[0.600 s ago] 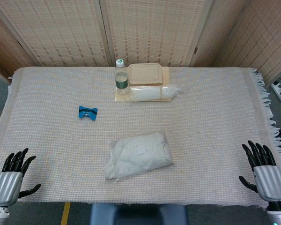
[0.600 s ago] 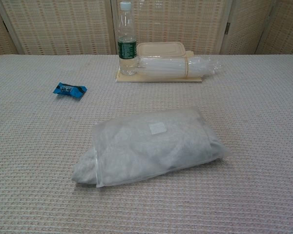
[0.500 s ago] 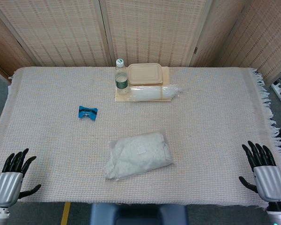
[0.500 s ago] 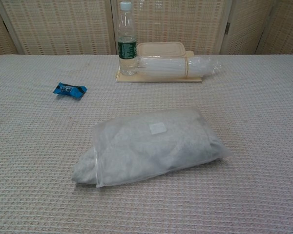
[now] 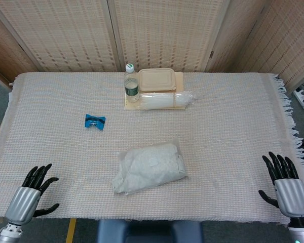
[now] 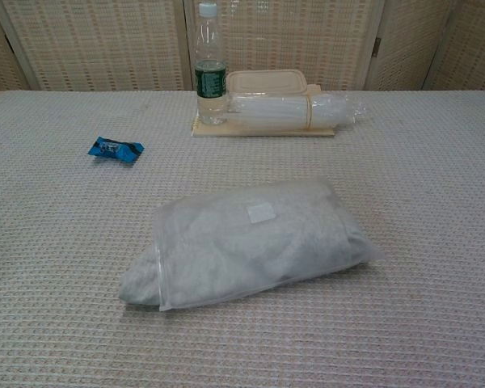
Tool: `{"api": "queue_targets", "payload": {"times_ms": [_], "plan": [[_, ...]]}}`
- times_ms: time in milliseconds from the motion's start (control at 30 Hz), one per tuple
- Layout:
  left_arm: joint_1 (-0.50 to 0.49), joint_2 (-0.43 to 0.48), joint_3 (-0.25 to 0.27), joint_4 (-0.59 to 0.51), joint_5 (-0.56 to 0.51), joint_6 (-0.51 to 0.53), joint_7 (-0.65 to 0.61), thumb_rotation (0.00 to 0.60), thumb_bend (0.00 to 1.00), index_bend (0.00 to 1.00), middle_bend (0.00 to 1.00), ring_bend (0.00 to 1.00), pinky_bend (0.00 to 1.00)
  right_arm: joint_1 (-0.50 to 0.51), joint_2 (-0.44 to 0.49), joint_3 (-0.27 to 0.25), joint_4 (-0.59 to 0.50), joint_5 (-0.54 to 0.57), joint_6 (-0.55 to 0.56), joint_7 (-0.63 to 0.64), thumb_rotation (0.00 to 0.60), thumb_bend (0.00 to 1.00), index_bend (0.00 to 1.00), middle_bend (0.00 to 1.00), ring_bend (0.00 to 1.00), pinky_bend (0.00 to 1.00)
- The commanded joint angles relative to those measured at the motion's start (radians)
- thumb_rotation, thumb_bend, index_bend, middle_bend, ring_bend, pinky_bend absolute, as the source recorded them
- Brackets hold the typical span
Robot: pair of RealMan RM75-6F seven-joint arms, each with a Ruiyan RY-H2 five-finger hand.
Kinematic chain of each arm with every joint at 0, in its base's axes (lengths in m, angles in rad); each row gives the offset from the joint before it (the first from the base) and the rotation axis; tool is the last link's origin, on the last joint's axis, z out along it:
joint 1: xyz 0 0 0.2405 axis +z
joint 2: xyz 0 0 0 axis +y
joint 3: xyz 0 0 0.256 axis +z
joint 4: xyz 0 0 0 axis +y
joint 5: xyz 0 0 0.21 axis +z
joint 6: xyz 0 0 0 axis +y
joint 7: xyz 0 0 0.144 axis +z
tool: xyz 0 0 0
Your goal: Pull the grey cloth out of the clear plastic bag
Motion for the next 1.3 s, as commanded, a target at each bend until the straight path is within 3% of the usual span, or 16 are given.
{"api": "queue_targets", "payload": {"times_ms": [33,367,600,1033,1300], "plan": [[-0.030,-0.103,0.024,0.113,0.047,0.006,-0.138,0.539,0.16,0.38,0.05,0.00,0.00,0.006,-0.017,0.002,0.002,0.007,-0.011,-0.030,0.600,0.10,0.00,0.00,0.00,0.00],[-0.087,-0.414,0.025,0.390,0.096,0.034,-0.359,0.600,0.24,0.51,0.06,0.00,0.00,0.013,-0.039,0.001,0.002,0.024,-0.034,-0.080,0.600,0.10,0.00,0.00,0.00,0.00],[-0.110,-0.617,0.007,0.641,0.131,0.127,-0.381,0.600,0.29,0.54,0.08,0.00,0.00,0.015,-0.021,0.000,-0.001,0.027,-0.038,-0.051,0.600,0.10,0.00,0.00,0.00,0.00],[-0.150,-0.775,0.003,0.841,0.098,0.158,-0.409,0.600,0.30,0.54,0.08,0.00,0.00,0.016,-0.023,-0.002,-0.005,0.032,-0.041,-0.059,0.600,0.10,0.00,0.00,0.00,0.00],[-0.179,-0.835,-0.001,0.918,0.056,0.112,-0.393,0.600,0.30,0.52,0.07,0.00,0.00,0.017,-0.017,0.001,-0.008,0.038,-0.041,-0.051,0.600,0.10,0.00,0.00,0.00,0.00]]}}
